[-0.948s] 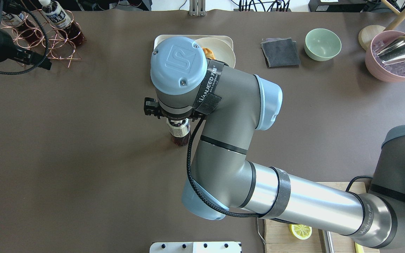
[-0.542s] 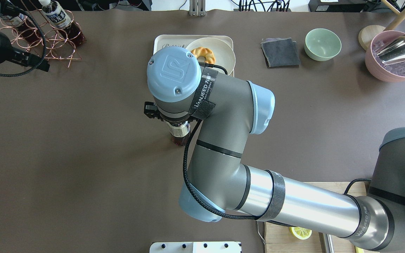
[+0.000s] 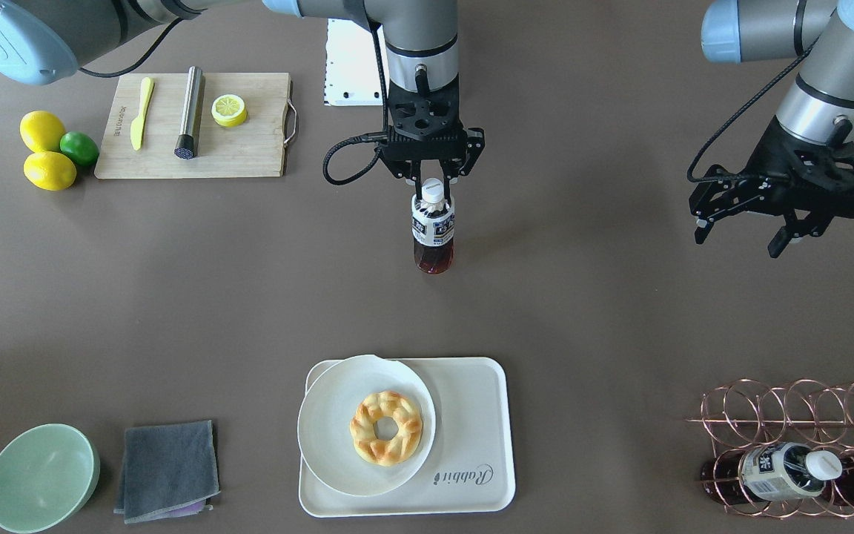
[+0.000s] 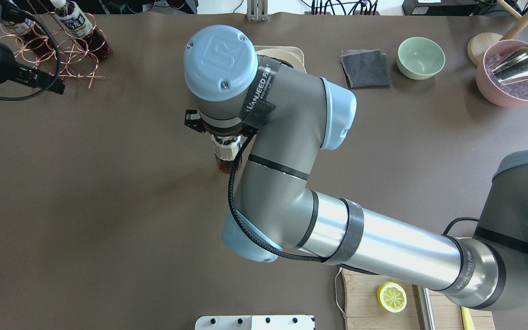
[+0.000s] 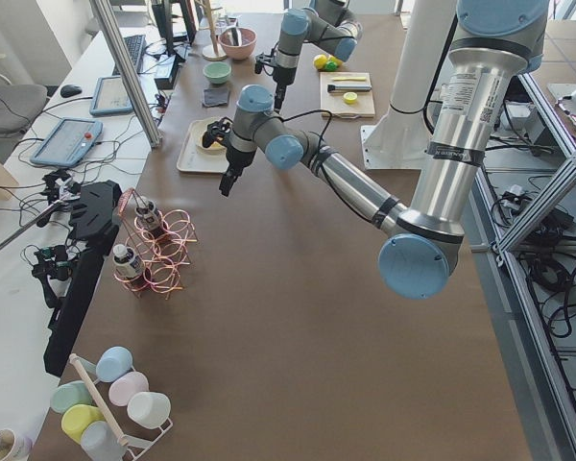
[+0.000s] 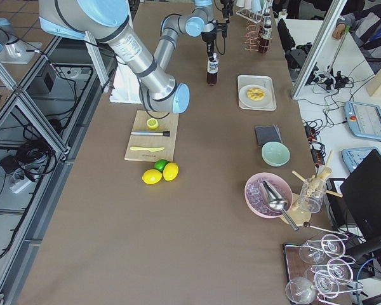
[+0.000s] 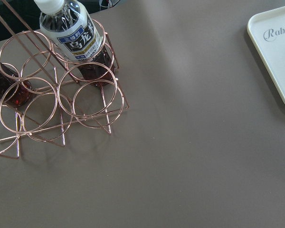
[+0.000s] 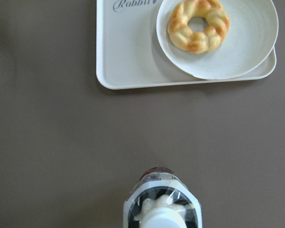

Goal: Place tea on tray
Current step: 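Lift the bottle with the right gripper and lower it onto the tray beside the plate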

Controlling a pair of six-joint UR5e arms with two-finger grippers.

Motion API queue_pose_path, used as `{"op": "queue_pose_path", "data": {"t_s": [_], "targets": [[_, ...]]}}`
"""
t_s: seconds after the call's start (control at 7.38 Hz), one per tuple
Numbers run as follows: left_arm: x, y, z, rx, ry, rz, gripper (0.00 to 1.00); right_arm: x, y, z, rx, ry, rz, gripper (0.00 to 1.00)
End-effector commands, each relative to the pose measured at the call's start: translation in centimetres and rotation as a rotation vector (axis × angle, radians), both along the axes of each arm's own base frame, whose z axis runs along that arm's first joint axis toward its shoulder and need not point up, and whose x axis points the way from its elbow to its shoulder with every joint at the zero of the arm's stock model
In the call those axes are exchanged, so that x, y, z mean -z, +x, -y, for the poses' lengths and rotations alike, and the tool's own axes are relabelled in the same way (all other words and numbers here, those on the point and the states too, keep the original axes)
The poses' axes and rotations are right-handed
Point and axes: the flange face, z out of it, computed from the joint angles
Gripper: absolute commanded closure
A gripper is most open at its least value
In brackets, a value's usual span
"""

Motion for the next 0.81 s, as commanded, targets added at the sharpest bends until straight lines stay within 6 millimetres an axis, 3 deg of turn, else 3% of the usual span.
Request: {"op": "queue_pose_path", "data": {"t_s": [0.0, 0.14, 0.27, 0.41, 0.54, 0.68], "targets": [[-0.6, -0.1, -0.1, -0.005, -0.005, 0.008, 0.03, 7.3, -0.4, 9.5, -0.072, -0.003, -0.057, 1.0], [-2.1, -1.0, -0.4, -0.019, 0.006, 0.028, 0.03, 8.2, 0.2, 13.0, -0.071, -0.008, -0.087, 1.0], [-4.6, -4.1, -0.5, -0.02, 0.026, 0.06, 0.03, 7.3, 0.8, 16.1, -0.089, 0.014, -0.052, 1.0], [-7.3, -7.0, -0.1, -0.062, 0.025, 0.048, 0.03, 6.0, -0.5, 19.6, -0.108, 0.014, -0.051, 1.0], [-10.0, -9.6, 0.0, -0.092, 0.028, 0.047, 0.03, 6.6, -1.3, 22.5, -0.125, 0.007, -0.049, 1.0], [-11.3, -10.8, -0.1, -0.104, 0.035, 0.063, 0.03, 5.2, -1.4, 24.6, -0.129, 0.001, -0.039, 1.0]]}}
